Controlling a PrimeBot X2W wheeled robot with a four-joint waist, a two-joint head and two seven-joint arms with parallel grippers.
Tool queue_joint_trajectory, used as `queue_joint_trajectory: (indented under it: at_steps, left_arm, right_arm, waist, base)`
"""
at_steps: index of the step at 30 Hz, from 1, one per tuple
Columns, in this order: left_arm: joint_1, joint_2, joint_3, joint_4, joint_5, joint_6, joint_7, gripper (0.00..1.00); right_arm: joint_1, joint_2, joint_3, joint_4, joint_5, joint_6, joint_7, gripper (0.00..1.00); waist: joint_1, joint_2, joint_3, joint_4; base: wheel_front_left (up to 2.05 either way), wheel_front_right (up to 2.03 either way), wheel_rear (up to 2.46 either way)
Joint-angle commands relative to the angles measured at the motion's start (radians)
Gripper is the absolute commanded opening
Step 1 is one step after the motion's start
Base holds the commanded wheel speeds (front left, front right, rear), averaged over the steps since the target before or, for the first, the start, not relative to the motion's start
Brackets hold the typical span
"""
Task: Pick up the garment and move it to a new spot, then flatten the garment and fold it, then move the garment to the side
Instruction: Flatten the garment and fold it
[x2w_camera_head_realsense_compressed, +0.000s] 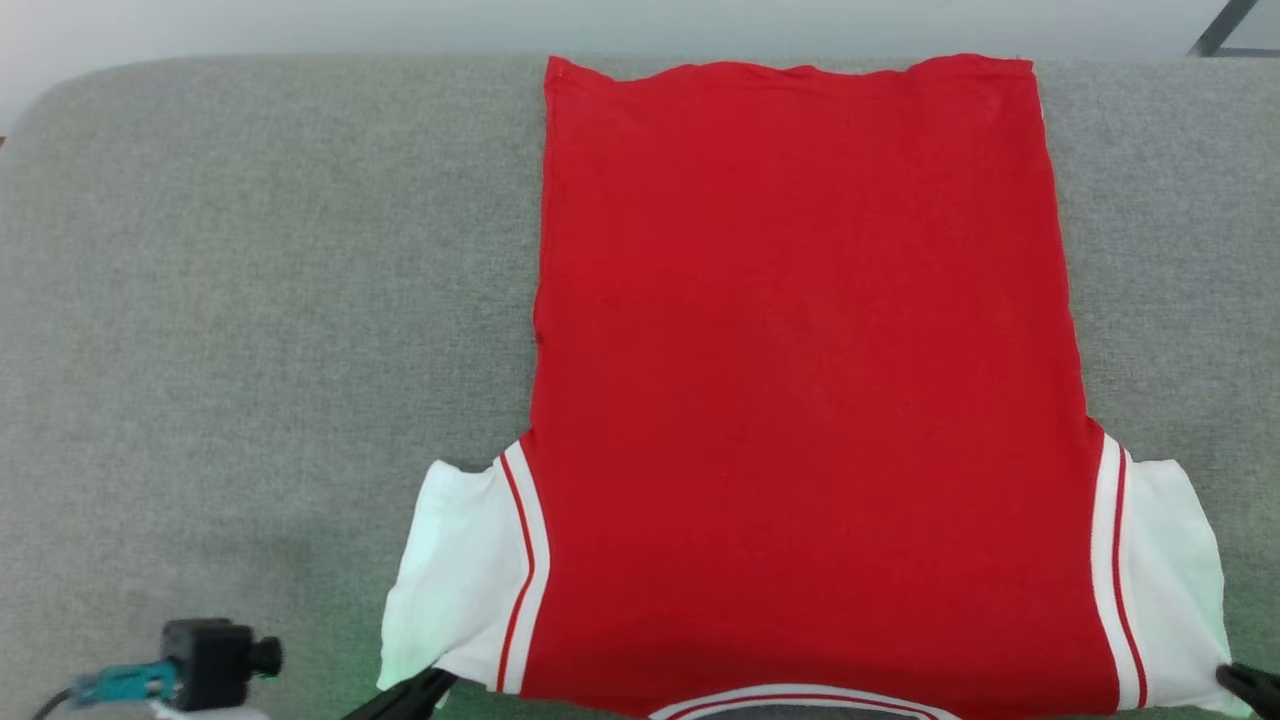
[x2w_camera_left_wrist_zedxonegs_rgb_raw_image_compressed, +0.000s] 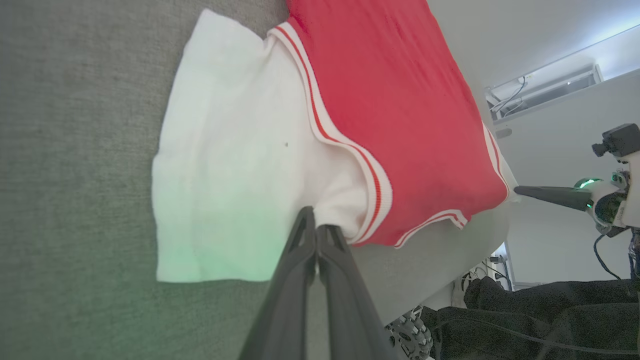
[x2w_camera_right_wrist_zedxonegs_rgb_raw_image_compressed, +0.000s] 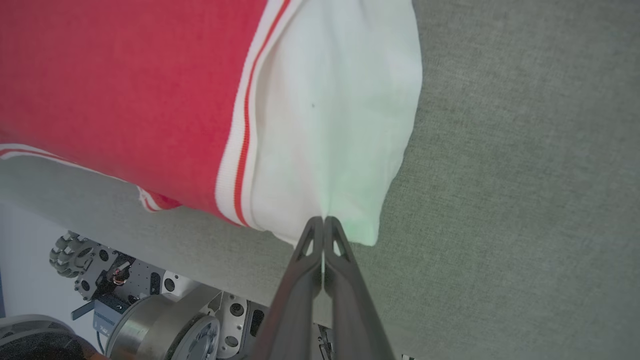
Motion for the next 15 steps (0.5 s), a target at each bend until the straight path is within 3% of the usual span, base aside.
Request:
queue_joint_trajectory:
  at_steps: [1, 15]
  left_arm:
    - [-0.018, -0.011, -0.007, 0.023, 0.016, -0.005, 0.014, 0.00]
    - [-0.145, -0.218, -0.088, 0.309, 0.065, -0.059, 0.127, 0.00]
  right_arm:
    - [-0.021, -0.008, 0.016, 0.016, -0.010, -0.001, -0.011, 0.00]
    - [-0.087, -0.033, 0.260, 0.342, -0.050, -0.001, -0.195, 0.00]
  waist:
    - [-0.0001, 0.0000, 0.004, 0.000]
    - [-0.0001, 0.0000, 0.035, 0.022]
  base:
    - [0.00, 0.00, 0.00]
    - [0.00, 0.00, 0.00]
